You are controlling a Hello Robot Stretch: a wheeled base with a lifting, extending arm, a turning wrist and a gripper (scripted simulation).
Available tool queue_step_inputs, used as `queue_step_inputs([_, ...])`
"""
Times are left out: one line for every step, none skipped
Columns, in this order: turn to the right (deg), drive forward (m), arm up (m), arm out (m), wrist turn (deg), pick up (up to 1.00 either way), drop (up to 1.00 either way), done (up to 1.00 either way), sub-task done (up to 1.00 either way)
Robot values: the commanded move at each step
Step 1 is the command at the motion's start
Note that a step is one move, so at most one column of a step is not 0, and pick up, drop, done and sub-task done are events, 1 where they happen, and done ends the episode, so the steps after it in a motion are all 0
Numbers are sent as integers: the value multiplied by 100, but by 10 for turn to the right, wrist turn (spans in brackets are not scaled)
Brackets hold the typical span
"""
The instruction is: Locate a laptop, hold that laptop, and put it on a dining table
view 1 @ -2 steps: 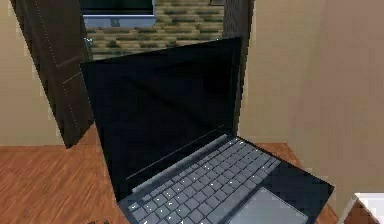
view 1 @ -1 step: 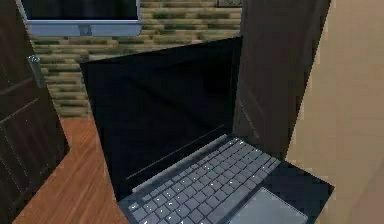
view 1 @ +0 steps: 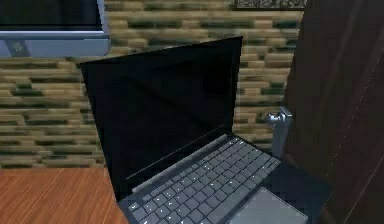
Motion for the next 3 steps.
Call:
queue_step_inputs([0,100,0,0,0,0,0,0,0])
queue_step_inputs([390,0,0,0,0,0,0,0,0])
queue_step_inputs([0,35,0,0,0,0,0,0,0])
